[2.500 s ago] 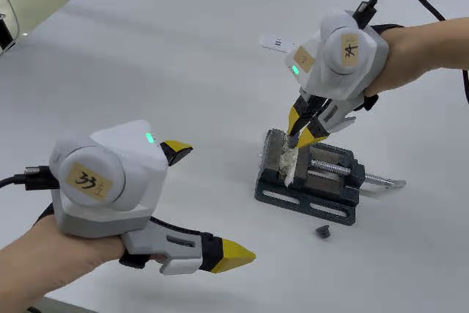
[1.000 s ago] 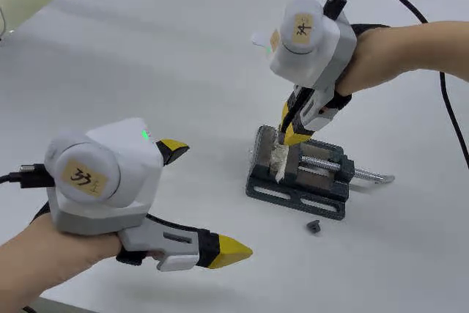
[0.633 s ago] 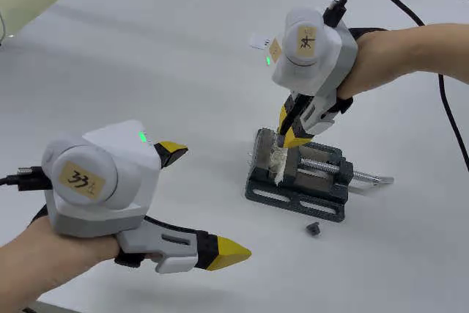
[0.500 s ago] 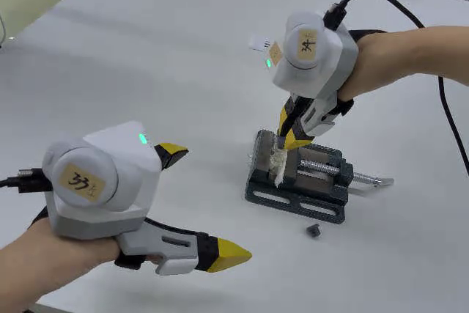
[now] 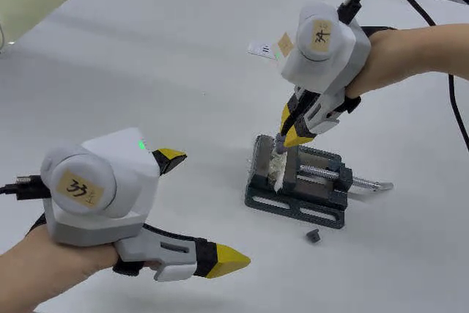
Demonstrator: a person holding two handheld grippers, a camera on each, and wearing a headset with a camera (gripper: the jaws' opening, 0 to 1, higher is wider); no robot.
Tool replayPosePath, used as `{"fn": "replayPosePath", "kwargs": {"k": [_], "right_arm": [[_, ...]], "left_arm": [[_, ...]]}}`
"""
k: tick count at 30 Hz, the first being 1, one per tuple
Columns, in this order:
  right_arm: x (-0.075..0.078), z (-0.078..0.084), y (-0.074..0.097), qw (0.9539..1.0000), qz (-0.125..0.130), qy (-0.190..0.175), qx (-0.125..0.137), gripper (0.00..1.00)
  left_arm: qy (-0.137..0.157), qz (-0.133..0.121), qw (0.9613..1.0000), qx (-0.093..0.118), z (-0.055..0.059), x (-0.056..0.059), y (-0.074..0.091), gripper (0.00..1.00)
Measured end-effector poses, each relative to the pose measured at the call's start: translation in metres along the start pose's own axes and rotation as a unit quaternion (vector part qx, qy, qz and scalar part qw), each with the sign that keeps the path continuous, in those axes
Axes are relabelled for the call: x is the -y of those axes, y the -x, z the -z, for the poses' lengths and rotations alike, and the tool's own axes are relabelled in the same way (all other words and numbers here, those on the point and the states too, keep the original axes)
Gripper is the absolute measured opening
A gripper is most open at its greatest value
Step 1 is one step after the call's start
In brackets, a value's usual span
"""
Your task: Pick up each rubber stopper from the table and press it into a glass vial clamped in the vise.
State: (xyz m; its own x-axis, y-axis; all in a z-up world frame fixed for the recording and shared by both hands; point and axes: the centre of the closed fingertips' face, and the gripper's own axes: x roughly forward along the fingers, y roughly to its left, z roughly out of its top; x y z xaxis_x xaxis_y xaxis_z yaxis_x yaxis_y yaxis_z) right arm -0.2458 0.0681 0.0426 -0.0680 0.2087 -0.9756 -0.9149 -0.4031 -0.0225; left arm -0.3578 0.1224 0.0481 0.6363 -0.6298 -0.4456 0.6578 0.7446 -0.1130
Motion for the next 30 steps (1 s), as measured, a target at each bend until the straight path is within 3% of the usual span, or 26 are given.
{"fn": "replayPosePath", "kwargs": {"k": [30], "right_arm": [[-0.012, 0.0, -0.009, 0.9992, -0.03, -0.025, 0.011, 0.0]], "left_arm": [[0.008, 0.001, 0.9999, -0.007, 0.008, 0.002, -0.003, 0.98]]}}
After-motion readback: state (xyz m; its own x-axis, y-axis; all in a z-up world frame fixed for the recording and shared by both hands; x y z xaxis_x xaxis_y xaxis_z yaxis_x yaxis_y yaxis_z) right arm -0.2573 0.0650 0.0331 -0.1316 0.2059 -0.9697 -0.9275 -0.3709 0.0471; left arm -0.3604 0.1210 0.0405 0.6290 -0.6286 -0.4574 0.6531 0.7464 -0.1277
